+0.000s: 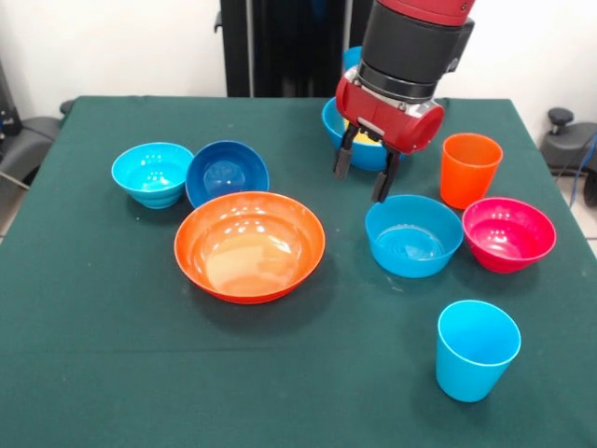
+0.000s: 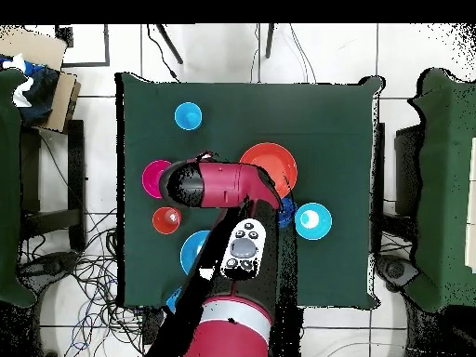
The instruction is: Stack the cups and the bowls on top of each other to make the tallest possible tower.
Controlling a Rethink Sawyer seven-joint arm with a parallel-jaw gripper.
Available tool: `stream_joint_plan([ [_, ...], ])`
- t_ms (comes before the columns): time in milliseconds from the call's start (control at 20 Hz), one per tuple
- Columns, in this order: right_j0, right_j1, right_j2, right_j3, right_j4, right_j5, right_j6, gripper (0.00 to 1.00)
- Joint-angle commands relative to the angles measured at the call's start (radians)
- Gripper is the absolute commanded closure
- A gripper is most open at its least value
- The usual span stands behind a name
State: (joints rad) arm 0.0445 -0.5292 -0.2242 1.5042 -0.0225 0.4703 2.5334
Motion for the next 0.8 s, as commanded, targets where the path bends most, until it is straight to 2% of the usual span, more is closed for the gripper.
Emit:
stream_joint_plan([
  [50, -0.016, 0.005, 0.117, 0.059, -0.073, -0.035, -0.064, 0.00],
  [600, 0.014, 0.030, 0.123, 0.036, -0.045, -0.022, -0.024, 0.00],
  [800, 0.055, 0.054, 0.112, 0.009, -0.022, -0.011, 0.024, 0.00],
])
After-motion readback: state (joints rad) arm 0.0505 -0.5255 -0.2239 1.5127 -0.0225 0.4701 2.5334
